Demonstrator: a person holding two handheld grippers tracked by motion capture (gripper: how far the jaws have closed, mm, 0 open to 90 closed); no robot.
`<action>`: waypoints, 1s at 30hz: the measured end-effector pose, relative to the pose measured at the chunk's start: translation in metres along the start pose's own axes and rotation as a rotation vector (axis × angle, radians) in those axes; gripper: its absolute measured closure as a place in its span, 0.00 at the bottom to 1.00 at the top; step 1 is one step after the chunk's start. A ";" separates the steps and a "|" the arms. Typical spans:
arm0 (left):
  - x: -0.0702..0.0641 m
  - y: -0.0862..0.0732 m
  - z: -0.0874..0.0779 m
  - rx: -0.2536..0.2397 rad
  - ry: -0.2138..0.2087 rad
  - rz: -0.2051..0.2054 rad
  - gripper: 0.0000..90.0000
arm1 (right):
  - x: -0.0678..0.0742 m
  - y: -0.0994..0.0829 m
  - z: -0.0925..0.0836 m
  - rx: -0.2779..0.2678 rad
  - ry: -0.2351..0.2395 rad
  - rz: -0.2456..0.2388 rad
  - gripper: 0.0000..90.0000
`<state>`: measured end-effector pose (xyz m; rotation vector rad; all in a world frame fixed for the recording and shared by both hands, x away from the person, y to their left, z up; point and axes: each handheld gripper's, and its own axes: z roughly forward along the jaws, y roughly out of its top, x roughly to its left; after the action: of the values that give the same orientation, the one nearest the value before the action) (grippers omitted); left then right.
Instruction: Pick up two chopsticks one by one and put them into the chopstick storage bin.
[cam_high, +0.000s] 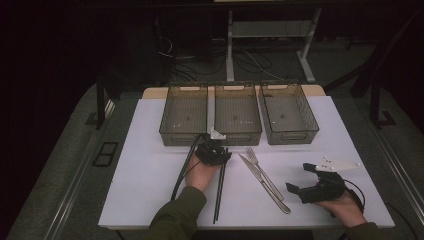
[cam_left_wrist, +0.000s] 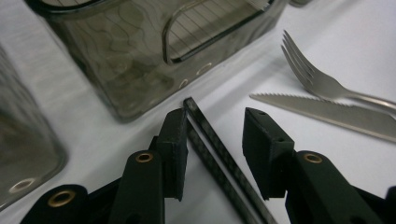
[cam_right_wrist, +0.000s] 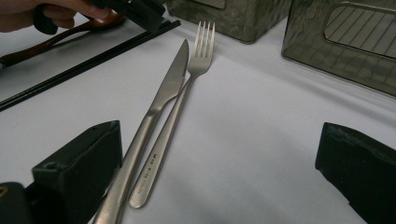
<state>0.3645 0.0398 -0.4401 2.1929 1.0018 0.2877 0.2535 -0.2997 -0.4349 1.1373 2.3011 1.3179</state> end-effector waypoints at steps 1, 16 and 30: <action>-0.001 0.000 0.002 0.003 0.012 -0.006 0.66 | 0.000 0.000 0.000 0.000 0.001 0.000 0.00; -0.003 0.003 0.011 0.010 0.027 0.009 0.76 | 0.000 0.000 -0.001 -0.004 0.001 0.003 0.00; -0.009 0.011 0.019 0.016 -0.021 0.080 0.80 | -0.001 0.000 -0.001 -0.007 0.003 0.004 0.00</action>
<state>0.3736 0.0191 -0.4455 2.2498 0.9093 0.2937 0.2535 -0.3008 -0.4342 1.1393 2.2952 1.3288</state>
